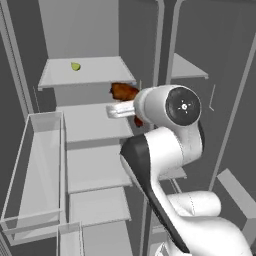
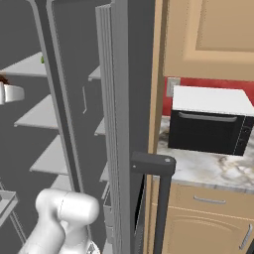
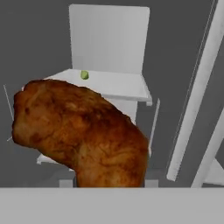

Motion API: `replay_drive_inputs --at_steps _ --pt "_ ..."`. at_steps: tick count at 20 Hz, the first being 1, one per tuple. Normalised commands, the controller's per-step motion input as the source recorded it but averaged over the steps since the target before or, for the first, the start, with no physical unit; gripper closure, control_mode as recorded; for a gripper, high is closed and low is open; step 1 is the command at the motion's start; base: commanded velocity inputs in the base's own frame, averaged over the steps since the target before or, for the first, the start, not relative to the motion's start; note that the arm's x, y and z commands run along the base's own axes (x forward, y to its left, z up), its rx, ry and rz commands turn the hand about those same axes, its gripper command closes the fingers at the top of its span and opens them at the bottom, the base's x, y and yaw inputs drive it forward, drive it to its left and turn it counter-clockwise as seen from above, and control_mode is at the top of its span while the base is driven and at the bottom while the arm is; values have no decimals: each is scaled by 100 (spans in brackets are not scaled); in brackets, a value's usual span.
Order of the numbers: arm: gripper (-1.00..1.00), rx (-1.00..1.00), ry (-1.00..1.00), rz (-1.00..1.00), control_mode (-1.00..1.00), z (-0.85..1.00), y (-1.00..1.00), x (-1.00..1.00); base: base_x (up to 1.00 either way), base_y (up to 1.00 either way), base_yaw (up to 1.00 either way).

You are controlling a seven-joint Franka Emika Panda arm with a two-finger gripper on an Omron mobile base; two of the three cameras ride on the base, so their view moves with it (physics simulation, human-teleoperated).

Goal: Pick up the frozen chicken drumstick from the freezer, place it on any shelf in the fridge, and close the fridge and freezer doors when done.

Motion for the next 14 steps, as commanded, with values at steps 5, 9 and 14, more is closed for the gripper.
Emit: replay_drive_inputs --at_steps 5,9,14 --pt "100 0 0 0 -100 30 49 88 0 0 0" --pt "100 -4 0 0 -100 7 16 97 0 0 0" --pt "100 -2 9 0 -100 -7 0 89 0 0 0"
